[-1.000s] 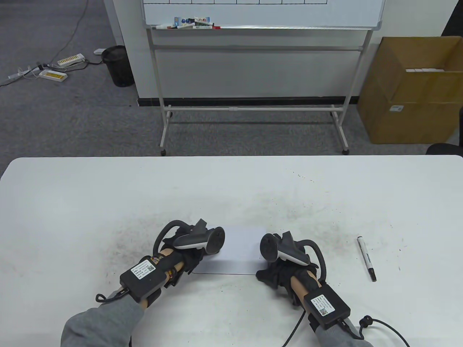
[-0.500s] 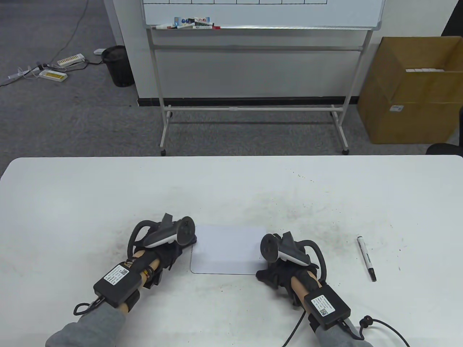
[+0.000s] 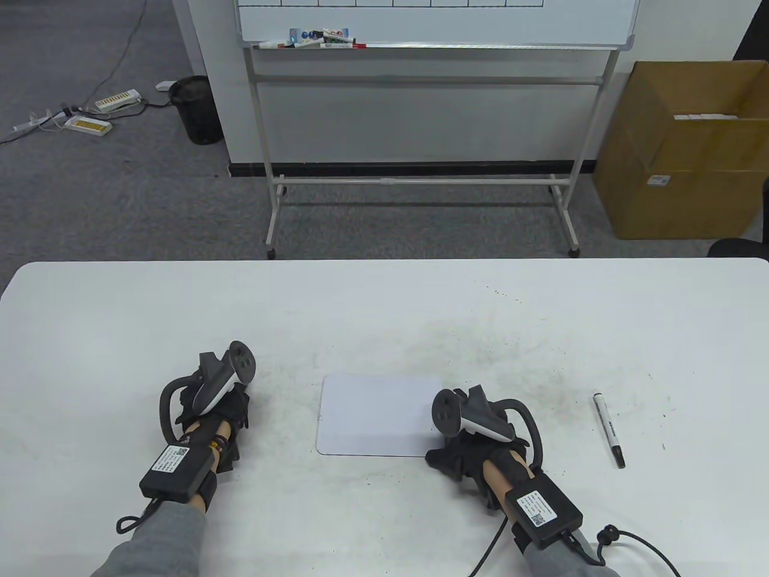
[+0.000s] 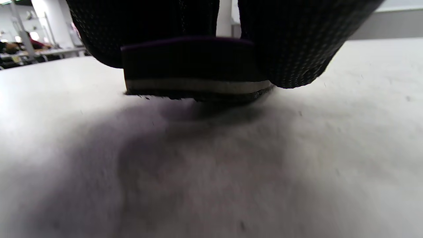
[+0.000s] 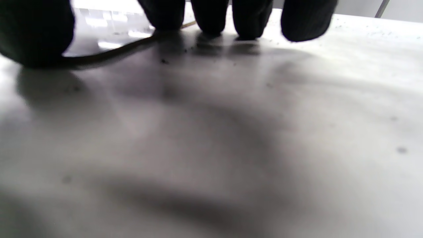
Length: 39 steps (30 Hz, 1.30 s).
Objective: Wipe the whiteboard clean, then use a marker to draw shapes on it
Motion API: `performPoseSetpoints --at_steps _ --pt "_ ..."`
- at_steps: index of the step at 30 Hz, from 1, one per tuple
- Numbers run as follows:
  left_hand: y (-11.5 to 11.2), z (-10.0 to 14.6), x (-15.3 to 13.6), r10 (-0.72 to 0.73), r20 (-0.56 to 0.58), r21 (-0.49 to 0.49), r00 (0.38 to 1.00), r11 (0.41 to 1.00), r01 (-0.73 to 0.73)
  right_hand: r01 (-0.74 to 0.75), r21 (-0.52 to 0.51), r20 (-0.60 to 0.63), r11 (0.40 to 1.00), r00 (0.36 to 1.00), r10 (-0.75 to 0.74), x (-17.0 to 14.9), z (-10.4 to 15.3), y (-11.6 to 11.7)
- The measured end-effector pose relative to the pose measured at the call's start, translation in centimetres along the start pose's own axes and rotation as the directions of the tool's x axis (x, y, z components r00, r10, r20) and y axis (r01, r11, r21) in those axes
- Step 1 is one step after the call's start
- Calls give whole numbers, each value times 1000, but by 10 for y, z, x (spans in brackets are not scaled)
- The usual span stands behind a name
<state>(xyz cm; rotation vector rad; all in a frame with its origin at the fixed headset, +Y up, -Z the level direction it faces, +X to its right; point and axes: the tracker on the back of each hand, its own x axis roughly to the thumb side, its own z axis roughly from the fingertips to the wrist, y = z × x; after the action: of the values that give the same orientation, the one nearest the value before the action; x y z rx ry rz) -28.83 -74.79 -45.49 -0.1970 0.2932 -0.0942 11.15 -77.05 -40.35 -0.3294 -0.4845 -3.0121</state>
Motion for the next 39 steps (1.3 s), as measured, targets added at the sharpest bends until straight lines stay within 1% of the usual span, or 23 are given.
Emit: performPoseSetpoints --at_steps 2,6,7,8,10,11,12,14,15,16,18,19,20,22,23,25,26,27,29,32,35,39 --pt "-2 1 4 -29 -1 39 1000 999 29 -2 0 -2 1000 1000 2 0 0 0" --pt "-8 3 12 -121 -7 74 993 990 121 -4 1 -4 1000 1000 4 0 0 0" --pt "-7 3 14 -150 -7 70 989 986 151 -2 3 -4 1000 1000 2 0 0 0" --pt "-6 3 15 -179 -7 39 984 983 179 -1 3 -4 1000 1000 1 0 0 0" --pt "-5 3 17 -193 -2 -35 981 981 193 7 14 1 1000 1000 -7 -2 1 1" --pt "-3 4 17 -187 -4 -39 982 982 187 10 20 4 1000 1000 -10 -3 1 1" --pt "-1 7 19 -167 -1 -21 986 986 167 24 17 18 1000 1000 -25 -6 2 0" --pt "4 13 20 -124 18 29 992 992 124 94 -32 70 995 993 -91 -12 6 -5" --pt "8 18 22 -104 43 39 994 994 102 156 -106 103 982 984 -146 -17 9 -11" --pt "11 23 24 -93 61 45 994 995 91 206 -157 111 966 976 -190 -22 13 -17" --pt "19 35 28 -75 108 72 991 995 68 232 -194 95 953 972 -217 -30 19 -28" --pt "23 42 32 -48 139 87 989 996 36 239 -239 68 941 971 -229 -39 23 -36" --pt "26 48 34 -27 159 86 987 996 14 239 -251 55 938 971 -232 -41 25 -39" --pt "33 63 40 30 212 85 977 995 -49 238 -273 -4 932 969 -249 -59 33 -51" --pt "36 71 43 52 241 85 969 994 -74 252 -284 -29 925 962 -271 -68 38 -55" --pt "40 87 49 68 299 79 952 992 -96 289 -346 -76 893 940 -334 -89 49 -62" --pt "42 96 53 72 332 80 940 991 -104 294 -374 -119 880 925 -360 -101 55 -64" --pt "42 102 55 73 351 81 933 991 -108 293 -387 -148 874 916 -372 -110 58 -65" --pt "40 116 62 75 399 89 914 989 -119 273 -430 -259 861 876 -407 -132 66 -63" --pt "36 131 67 91 452 88 887 985 -146 200 -445 -397 873 829 -393 -155 71 -60" --pt "29 141 66 146 494 88 857 972 -217 143 -421 -477 896 805 -353 -173 72 -57" --pt "17 147 65 168 520 71 837 968 -239 202 -436 -518 877 740 -428 -198 77 -48"
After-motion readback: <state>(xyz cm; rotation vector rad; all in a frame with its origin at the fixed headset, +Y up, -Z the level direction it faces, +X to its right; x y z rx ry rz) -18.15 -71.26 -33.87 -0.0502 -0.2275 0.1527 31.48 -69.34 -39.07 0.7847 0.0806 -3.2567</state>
